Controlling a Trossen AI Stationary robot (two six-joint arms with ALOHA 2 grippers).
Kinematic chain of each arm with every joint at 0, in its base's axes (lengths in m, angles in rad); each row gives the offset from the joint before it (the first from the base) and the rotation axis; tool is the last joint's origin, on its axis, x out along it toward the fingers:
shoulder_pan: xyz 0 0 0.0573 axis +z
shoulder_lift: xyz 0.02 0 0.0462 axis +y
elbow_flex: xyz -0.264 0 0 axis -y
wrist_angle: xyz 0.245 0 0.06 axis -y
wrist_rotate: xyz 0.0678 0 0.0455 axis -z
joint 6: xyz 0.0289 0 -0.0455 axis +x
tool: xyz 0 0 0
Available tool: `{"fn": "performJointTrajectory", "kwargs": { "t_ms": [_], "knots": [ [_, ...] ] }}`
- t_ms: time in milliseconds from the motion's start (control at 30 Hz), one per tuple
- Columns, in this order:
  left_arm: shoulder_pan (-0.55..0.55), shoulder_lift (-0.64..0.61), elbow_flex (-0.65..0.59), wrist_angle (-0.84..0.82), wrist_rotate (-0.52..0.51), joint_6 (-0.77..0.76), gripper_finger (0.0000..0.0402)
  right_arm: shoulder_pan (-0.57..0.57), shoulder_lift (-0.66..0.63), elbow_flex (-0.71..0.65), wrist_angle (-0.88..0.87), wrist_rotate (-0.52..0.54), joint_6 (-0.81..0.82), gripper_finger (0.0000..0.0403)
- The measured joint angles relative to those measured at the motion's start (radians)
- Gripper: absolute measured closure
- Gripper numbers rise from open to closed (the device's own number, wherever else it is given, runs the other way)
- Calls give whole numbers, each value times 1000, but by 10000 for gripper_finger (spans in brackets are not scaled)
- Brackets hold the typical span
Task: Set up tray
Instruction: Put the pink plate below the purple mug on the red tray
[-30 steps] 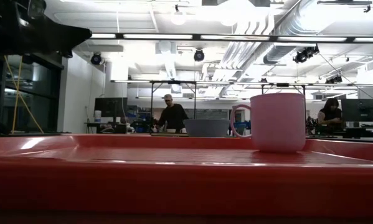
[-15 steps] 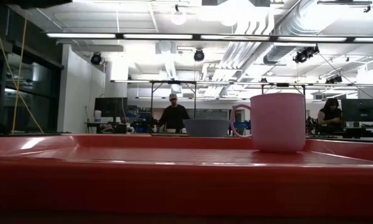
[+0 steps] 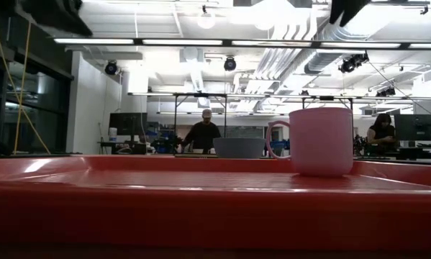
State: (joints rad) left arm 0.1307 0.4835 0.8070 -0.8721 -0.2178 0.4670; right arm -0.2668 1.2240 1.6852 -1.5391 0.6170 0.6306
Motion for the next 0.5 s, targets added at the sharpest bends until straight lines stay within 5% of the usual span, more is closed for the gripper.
{"fn": "performJointTrajectory", "kwargs": {
  "t_ms": [500],
  "knots": [
    [0,535,0,-87,-182,89,323,-31,0,0,54,-6,-167,253]
  ]
}}
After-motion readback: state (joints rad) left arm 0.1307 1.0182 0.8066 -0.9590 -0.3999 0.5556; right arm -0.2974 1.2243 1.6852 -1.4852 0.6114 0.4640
